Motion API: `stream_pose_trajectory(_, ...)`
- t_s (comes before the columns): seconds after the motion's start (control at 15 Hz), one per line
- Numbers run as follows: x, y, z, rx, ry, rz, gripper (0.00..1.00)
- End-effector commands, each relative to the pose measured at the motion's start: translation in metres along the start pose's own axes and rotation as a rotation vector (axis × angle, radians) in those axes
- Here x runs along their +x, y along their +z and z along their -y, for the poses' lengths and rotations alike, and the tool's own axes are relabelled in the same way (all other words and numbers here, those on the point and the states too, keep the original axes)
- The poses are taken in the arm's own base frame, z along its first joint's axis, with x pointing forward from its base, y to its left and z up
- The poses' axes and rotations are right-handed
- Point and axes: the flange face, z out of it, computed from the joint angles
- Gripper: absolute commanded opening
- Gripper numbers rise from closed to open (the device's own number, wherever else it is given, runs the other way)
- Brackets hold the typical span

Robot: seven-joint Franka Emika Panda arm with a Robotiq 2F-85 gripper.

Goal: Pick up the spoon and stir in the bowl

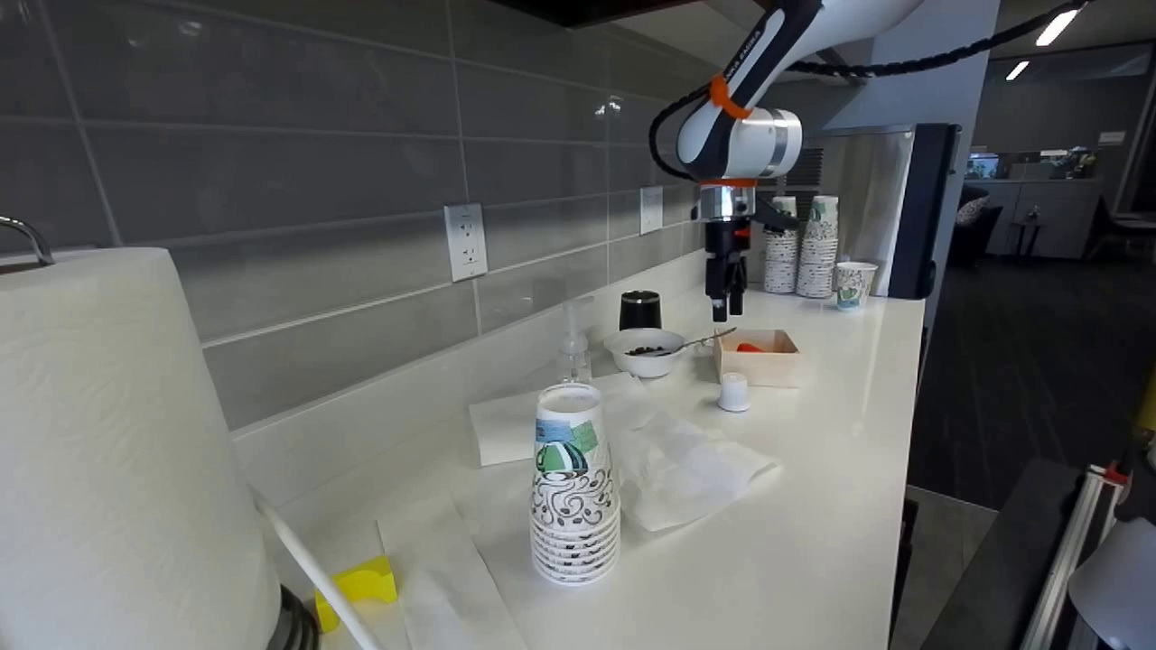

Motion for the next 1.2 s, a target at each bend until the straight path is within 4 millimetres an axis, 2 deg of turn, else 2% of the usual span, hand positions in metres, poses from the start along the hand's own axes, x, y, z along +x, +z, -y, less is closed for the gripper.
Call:
stream_pose_trajectory(0.0, 0.010, -0.003, -0.009, -0.001, 0.026, 0.020, 1.00)
stream_pose_trajectory(0.73, 0.016, 0.002, 0.007, 0.030, 0.000, 0.079, 1.00)
stream_pose_trajectory(1.13, 0.011, 0.007, 0.014, 0.044, -0.009, 0.077, 1.00)
